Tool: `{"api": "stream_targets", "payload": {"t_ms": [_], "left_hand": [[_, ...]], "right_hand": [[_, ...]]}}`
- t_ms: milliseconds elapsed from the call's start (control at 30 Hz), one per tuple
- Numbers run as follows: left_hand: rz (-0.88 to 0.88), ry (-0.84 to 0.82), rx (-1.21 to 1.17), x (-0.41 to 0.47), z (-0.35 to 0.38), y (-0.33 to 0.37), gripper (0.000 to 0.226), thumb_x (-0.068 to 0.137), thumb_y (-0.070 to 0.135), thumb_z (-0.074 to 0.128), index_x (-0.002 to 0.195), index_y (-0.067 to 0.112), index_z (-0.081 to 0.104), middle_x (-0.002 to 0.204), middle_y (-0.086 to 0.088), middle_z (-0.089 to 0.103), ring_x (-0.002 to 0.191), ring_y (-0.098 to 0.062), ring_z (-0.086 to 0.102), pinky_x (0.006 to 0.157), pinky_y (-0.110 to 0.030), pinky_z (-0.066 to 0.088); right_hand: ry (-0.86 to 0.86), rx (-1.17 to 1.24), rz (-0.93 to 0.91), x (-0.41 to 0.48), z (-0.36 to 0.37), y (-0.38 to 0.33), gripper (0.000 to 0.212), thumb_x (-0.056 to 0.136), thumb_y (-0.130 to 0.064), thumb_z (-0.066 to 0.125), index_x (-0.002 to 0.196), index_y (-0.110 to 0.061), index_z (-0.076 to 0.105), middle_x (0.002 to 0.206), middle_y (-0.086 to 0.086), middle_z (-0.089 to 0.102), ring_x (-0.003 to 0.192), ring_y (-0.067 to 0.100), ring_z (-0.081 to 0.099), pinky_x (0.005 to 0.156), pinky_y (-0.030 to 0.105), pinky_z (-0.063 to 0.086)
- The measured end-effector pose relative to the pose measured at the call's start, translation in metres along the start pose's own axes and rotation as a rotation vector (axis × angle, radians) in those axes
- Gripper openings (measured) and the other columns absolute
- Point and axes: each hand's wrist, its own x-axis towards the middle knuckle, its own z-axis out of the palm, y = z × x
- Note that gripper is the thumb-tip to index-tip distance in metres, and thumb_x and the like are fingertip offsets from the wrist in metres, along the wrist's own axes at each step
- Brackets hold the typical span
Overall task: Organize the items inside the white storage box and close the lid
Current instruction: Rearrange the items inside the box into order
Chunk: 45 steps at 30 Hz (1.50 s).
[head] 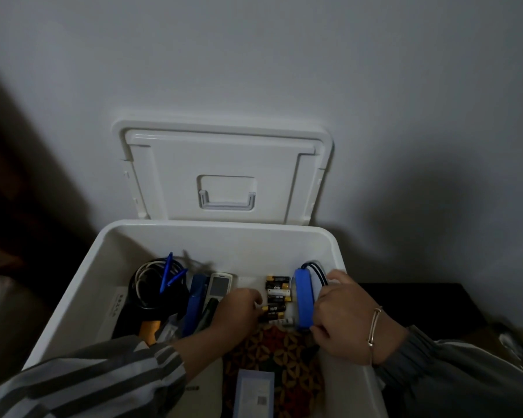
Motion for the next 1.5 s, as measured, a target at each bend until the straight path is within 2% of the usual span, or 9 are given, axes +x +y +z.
{"api": "stream_targets", "payload": {"t_ms": [300, 433, 500, 567, 733, 800, 1033, 1367, 1500], "left_hand": [[-0.131, -0.123, -0.027, 0.014, 0.007, 0.026, 0.022, 0.085, 0.012, 0.065, 0.105, 0.008, 0.069, 0.112, -0.009, 0.068, 0.103, -0.020, 0.063, 0.076, -0.019, 0.045], [-0.211, -0.229, -0.056, 0.014, -0.003, 0.027, 0.025, 0.084, 0.009, 0.065, 0.108, 0.003, 0.068, 0.114, -0.014, 0.067, 0.105, -0.024, 0.063, 0.087, -0.029, 0.052], [-0.268, -0.266, -0.066, 0.012, -0.010, 0.030, 0.006, 0.086, 0.006, 0.060, 0.088, 0.002, 0.065, 0.113, -0.019, 0.066, 0.105, -0.028, 0.062, 0.086, -0.035, 0.052], [-0.292, -0.337, -0.060, 0.013, -0.015, 0.035, 0.017, 0.089, 0.005, 0.055, 0.072, 0.006, 0.056, 0.117, -0.022, 0.063, 0.108, -0.031, 0.061, 0.085, -0.033, 0.051], [-0.362, -0.330, -0.276, 0.023, -0.013, 0.044, 0.032, 0.095, 0.002, 0.043, 0.124, -0.009, 0.054, 0.126, -0.023, 0.059, 0.096, -0.026, 0.066, 0.056, -0.014, 0.045], [-0.380, -0.289, -0.301, 0.023, -0.014, 0.044, 0.034, 0.096, 0.001, 0.041, 0.126, -0.009, 0.052, 0.126, -0.023, 0.059, 0.086, -0.019, 0.066, 0.063, -0.020, 0.052], [-0.337, -0.400, -0.058, 0.009, -0.023, 0.047, 0.032, 0.098, 0.011, 0.045, 0.123, -0.007, 0.056, 0.130, -0.021, 0.054, 0.120, -0.031, 0.052, 0.097, -0.031, 0.042], [-0.158, -0.377, 0.151, 0.007, -0.025, 0.046, 0.030, 0.096, 0.008, 0.044, 0.120, -0.004, 0.057, 0.126, -0.018, 0.059, 0.115, -0.029, 0.057, 0.089, -0.031, 0.046], [-0.112, -0.162, 0.115, -0.003, -0.048, 0.017, 0.033, 0.092, 0.012, 0.047, 0.123, 0.009, 0.057, 0.123, -0.008, 0.060, 0.109, -0.021, 0.057, 0.084, -0.024, 0.046]], "right_hand": [[-0.021, -0.015, 0.023, 0.000, -0.002, -0.001, 0.046, 0.089, -0.040, 0.029, 0.076, -0.015, 0.067, 0.075, 0.004, 0.064, 0.079, 0.021, 0.056, 0.107, 0.040, 0.024], [-0.042, -0.013, 0.025, 0.000, -0.004, -0.002, 0.045, 0.089, -0.038, 0.029, 0.077, -0.016, 0.066, 0.077, 0.004, 0.064, 0.080, 0.020, 0.056, 0.109, 0.039, 0.021], [-0.047, -0.015, 0.029, 0.000, -0.005, -0.003, 0.045, 0.089, -0.039, 0.029, 0.078, -0.016, 0.065, 0.078, 0.003, 0.064, 0.081, 0.020, 0.056, 0.109, 0.039, 0.021], [-0.051, -0.015, 0.029, 0.000, -0.005, -0.003, 0.045, 0.090, -0.039, 0.029, 0.079, -0.016, 0.066, 0.079, 0.003, 0.064, 0.082, 0.020, 0.056, 0.109, 0.039, 0.020], [-0.032, -0.008, 0.033, 0.000, -0.007, -0.004, 0.044, 0.089, -0.037, 0.030, 0.081, -0.014, 0.066, 0.082, 0.006, 0.065, 0.083, 0.021, 0.056, 0.109, 0.036, 0.020], [-0.023, -0.009, 0.032, 0.000, -0.007, -0.004, 0.044, 0.089, -0.036, 0.030, 0.080, -0.014, 0.066, 0.080, 0.006, 0.065, 0.081, 0.022, 0.056, 0.108, 0.036, 0.021], [-0.023, -0.016, 0.030, 0.000, -0.008, -0.004, 0.045, 0.089, -0.037, 0.029, 0.078, -0.014, 0.065, 0.077, 0.006, 0.064, 0.077, 0.022, 0.055, 0.104, 0.036, 0.023], [-0.035, -0.034, 0.019, 0.000, -0.009, -0.004, 0.047, 0.090, -0.038, 0.028, 0.078, -0.014, 0.066, 0.076, 0.004, 0.065, 0.077, 0.022, 0.056, 0.106, 0.038, 0.023], [-0.044, -0.047, 0.018, -0.001, -0.008, -0.004, 0.046, 0.089, -0.037, 0.028, 0.075, -0.015, 0.066, 0.074, 0.004, 0.065, 0.075, 0.022, 0.056, 0.104, 0.039, 0.025]]}}
